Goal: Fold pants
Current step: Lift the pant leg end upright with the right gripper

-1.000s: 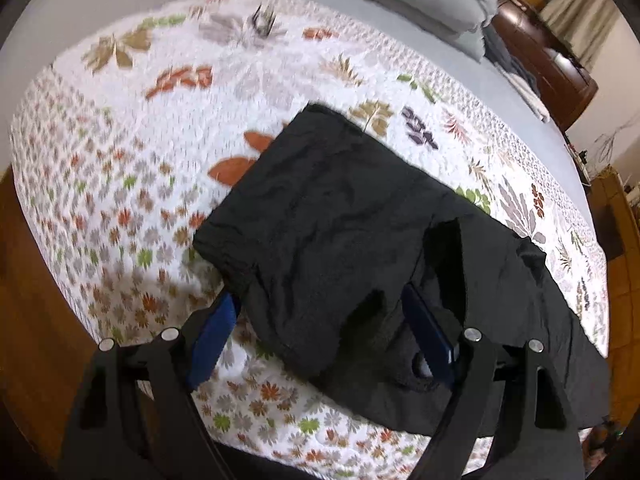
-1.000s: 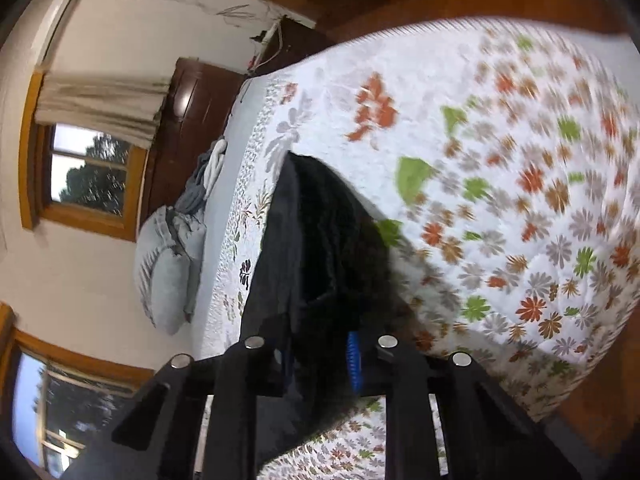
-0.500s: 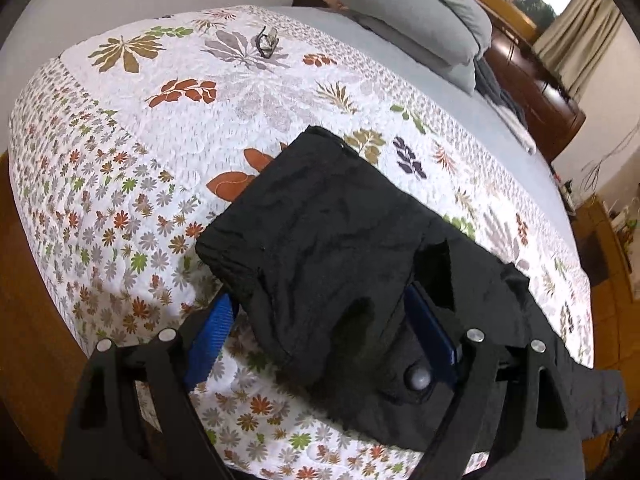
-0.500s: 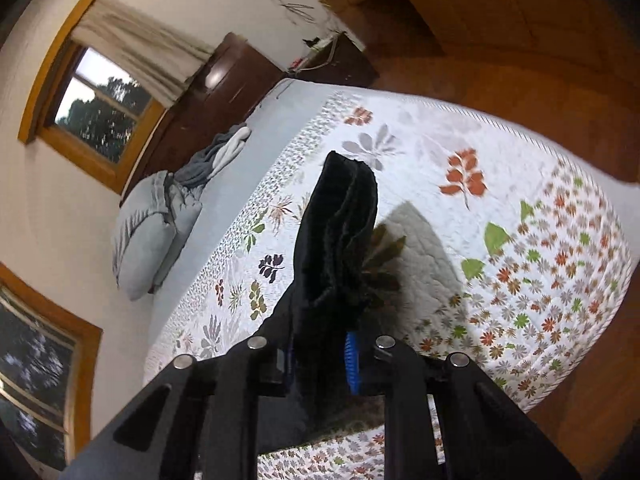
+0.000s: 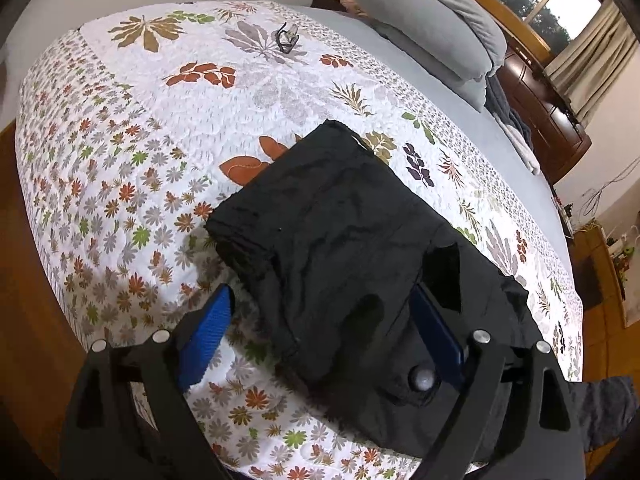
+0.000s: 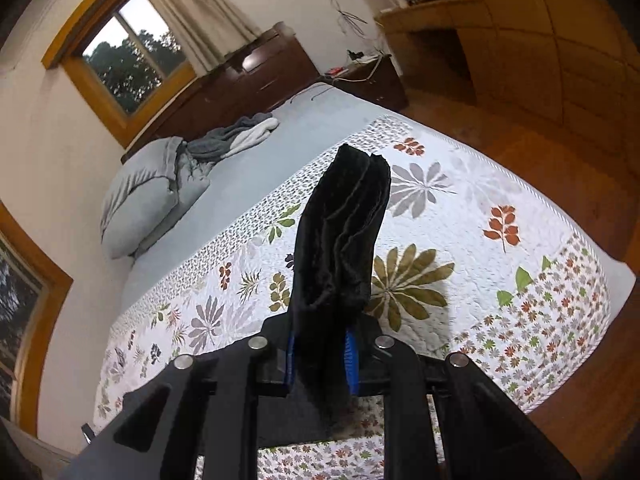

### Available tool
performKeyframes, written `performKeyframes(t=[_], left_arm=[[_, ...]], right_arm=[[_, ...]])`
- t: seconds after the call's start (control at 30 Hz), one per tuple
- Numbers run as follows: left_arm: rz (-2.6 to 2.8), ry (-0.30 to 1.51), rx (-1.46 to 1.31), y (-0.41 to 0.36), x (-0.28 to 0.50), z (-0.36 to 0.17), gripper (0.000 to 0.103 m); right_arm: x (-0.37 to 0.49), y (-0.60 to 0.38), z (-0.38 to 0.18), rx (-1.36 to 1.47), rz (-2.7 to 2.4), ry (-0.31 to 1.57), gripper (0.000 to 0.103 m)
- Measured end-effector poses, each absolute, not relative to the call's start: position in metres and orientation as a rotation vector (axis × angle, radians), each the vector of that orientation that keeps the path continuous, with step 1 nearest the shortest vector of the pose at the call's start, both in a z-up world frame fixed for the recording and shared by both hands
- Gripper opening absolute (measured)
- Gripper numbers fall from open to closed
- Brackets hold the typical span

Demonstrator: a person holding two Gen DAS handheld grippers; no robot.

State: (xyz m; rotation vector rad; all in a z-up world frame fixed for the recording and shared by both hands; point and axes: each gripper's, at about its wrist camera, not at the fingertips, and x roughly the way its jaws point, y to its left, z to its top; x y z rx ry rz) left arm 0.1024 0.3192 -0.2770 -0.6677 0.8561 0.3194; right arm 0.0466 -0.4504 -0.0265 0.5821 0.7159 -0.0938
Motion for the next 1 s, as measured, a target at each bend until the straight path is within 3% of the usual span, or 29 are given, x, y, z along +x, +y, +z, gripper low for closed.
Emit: performKeyframes(t=[1.0], left_arm=[[0.32, 0.843, -0.81, 0.342, 0.087, -0.289, 0.088]], right_arm=[[0.065, -0.333, 0.017, 0.247, -0.06, 0.732, 0.018]])
